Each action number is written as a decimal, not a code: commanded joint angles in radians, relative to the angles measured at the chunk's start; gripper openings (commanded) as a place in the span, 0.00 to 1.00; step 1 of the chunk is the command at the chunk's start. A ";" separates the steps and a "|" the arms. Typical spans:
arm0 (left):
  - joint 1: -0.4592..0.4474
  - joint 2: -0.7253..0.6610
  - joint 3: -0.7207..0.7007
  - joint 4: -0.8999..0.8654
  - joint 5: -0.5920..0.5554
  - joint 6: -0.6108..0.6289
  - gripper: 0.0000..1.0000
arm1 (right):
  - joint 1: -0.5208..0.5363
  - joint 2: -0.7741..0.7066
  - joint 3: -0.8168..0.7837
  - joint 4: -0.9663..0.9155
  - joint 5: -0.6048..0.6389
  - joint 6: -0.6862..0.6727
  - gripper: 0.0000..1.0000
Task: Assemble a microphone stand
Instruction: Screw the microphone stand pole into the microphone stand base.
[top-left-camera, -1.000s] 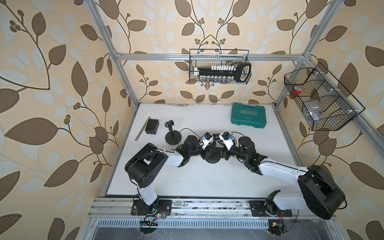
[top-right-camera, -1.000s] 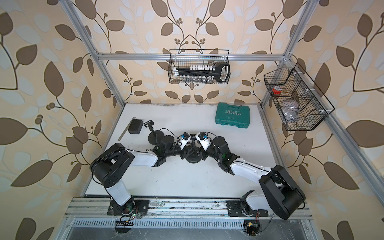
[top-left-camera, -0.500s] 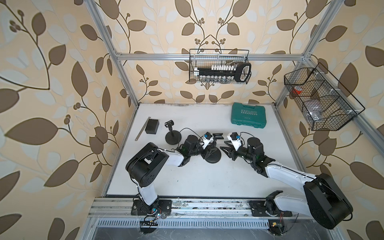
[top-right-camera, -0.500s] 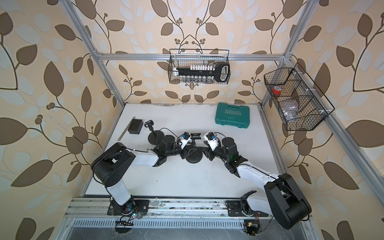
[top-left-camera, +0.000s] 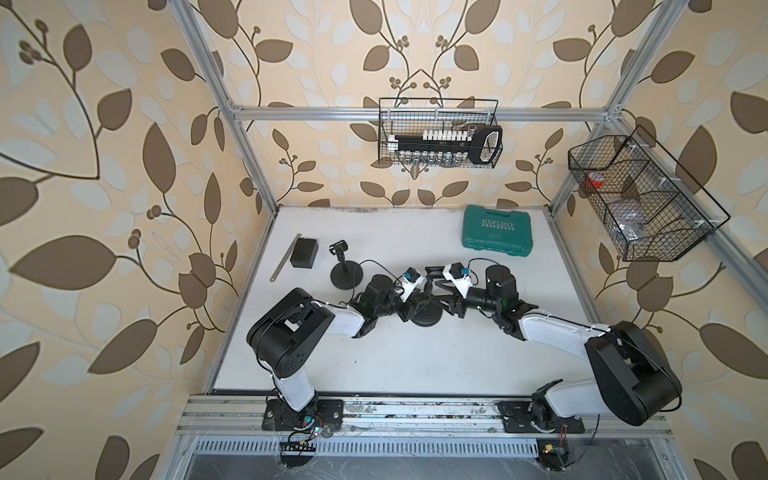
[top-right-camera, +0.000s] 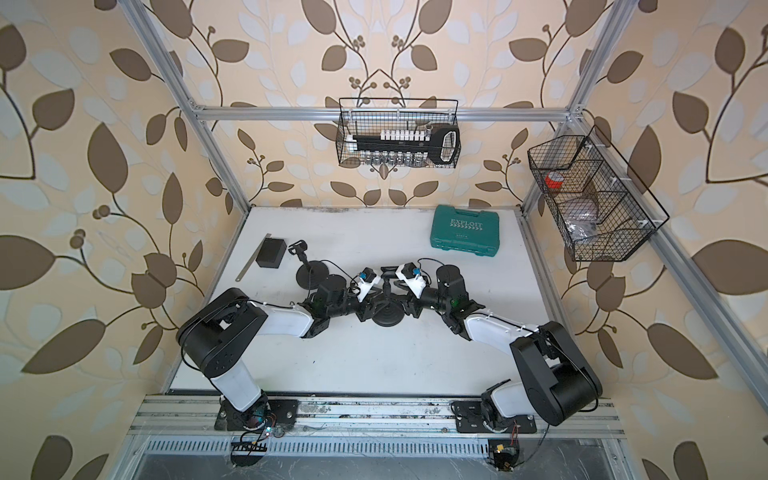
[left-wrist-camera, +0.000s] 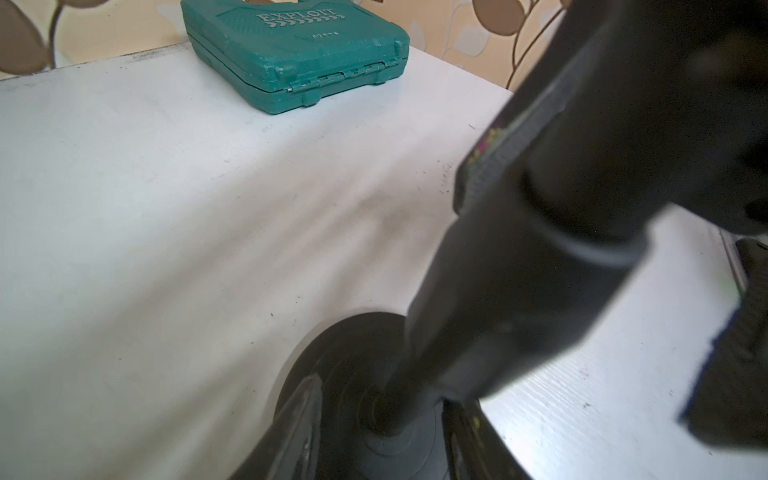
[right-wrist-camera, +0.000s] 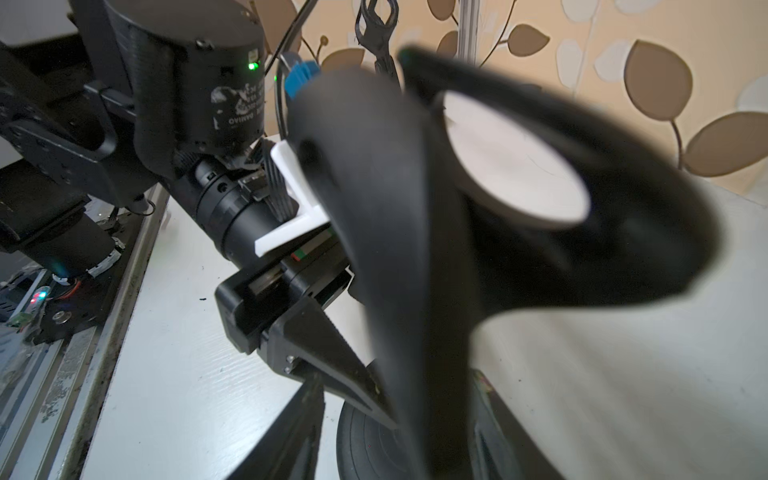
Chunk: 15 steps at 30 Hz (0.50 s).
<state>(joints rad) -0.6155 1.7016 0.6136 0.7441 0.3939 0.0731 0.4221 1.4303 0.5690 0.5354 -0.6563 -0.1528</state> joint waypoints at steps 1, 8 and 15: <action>0.021 -0.058 -0.016 0.027 -0.020 -0.011 0.49 | -0.004 0.032 0.032 0.040 -0.038 -0.006 0.57; 0.024 -0.054 -0.014 0.026 -0.018 -0.011 0.49 | -0.002 0.080 0.037 0.139 -0.027 0.013 0.57; 0.024 -0.047 -0.009 0.024 -0.018 -0.006 0.49 | 0.002 0.071 -0.010 0.248 0.022 0.045 0.60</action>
<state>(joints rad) -0.6003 1.6821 0.5991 0.7437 0.3843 0.0708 0.4225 1.5021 0.5804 0.7105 -0.6540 -0.1314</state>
